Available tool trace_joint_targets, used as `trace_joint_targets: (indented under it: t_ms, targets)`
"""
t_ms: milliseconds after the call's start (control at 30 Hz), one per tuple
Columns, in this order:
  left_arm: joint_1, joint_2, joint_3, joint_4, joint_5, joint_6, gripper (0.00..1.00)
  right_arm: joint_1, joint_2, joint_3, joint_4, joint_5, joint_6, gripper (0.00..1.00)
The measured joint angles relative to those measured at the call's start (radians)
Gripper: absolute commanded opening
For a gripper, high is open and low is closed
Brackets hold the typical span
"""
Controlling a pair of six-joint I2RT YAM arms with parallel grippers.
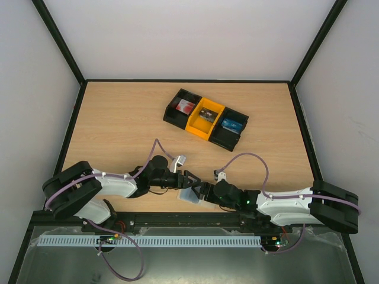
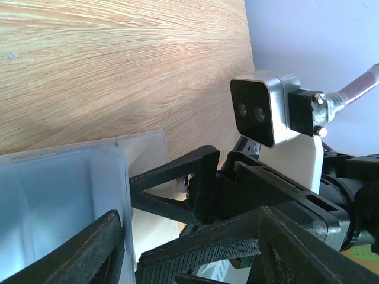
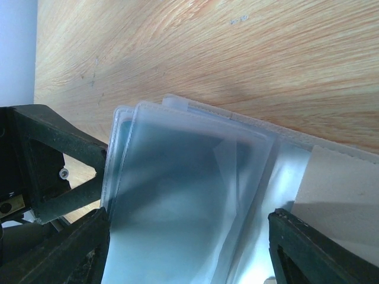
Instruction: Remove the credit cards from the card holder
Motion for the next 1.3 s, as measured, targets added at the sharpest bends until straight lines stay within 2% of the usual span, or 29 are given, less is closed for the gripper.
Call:
trace_joint_targets:
  t_ms: [567, 1300]
  targets:
    - [0.0, 0.017, 0.0, 0.019, -0.002, -0.009, 0.63, 0.002, -0.006, -0.005, 0.045, -0.045, 0.017, 0.78]
    - [-0.002, 0.023, 0.0, 0.02, 0.008, -0.014, 0.63, 0.005, 0.018, -0.005, 0.048, -0.029, 0.035, 0.62]
